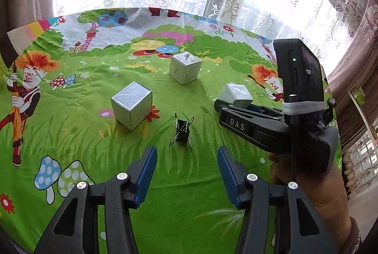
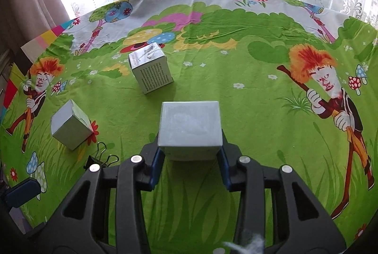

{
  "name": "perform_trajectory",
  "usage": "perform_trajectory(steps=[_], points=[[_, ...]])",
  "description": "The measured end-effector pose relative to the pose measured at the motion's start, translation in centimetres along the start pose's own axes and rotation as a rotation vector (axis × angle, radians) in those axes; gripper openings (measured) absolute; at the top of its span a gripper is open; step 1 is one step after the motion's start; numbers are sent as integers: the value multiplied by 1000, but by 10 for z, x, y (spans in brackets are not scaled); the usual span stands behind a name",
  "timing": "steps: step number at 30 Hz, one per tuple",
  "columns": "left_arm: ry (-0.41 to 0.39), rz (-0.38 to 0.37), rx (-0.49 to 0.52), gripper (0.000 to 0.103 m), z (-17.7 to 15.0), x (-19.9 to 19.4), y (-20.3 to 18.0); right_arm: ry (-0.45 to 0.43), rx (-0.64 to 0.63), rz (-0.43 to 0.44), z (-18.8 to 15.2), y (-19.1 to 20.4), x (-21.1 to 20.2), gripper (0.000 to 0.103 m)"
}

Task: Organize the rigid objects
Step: 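Grasp the white cube with the right tool while the left tool grasps the black binder clip, then carry the clip and white cube toward the purple box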

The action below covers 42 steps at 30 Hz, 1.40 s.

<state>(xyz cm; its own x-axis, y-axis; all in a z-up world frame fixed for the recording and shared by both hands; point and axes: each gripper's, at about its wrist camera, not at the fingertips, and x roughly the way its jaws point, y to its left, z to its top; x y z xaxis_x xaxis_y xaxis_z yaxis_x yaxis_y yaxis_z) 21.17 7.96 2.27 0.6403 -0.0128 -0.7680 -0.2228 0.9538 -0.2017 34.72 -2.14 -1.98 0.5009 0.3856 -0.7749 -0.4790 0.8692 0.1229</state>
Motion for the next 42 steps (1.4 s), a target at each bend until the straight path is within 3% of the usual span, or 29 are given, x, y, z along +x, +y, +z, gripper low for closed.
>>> perform_trajectory(steps=[9,12,14,17,22,24,42], points=[[40,59,47,47,15,43,-8,0,52,-19,-8,-20,-9,44],[57,76,56,39,17,53,-8,0,42,-28,-8,-19,-9,44],[73,82,57,27,17,60,-7,0,34,-35,-9,-18,-9,44],[77,83,61,25,16,62,-6,3,33,-34,-10,-18,-11,44],[72,80,35,24,10,51,-1,1,19,-26,-13,-13,-19,44],[67,79,21,18,7,43,2,-7,12,-23,-14,-10,-26,44],[23,63,-101,18,-36,-27,31,-37,-44,45,-30,27,-74,44]])
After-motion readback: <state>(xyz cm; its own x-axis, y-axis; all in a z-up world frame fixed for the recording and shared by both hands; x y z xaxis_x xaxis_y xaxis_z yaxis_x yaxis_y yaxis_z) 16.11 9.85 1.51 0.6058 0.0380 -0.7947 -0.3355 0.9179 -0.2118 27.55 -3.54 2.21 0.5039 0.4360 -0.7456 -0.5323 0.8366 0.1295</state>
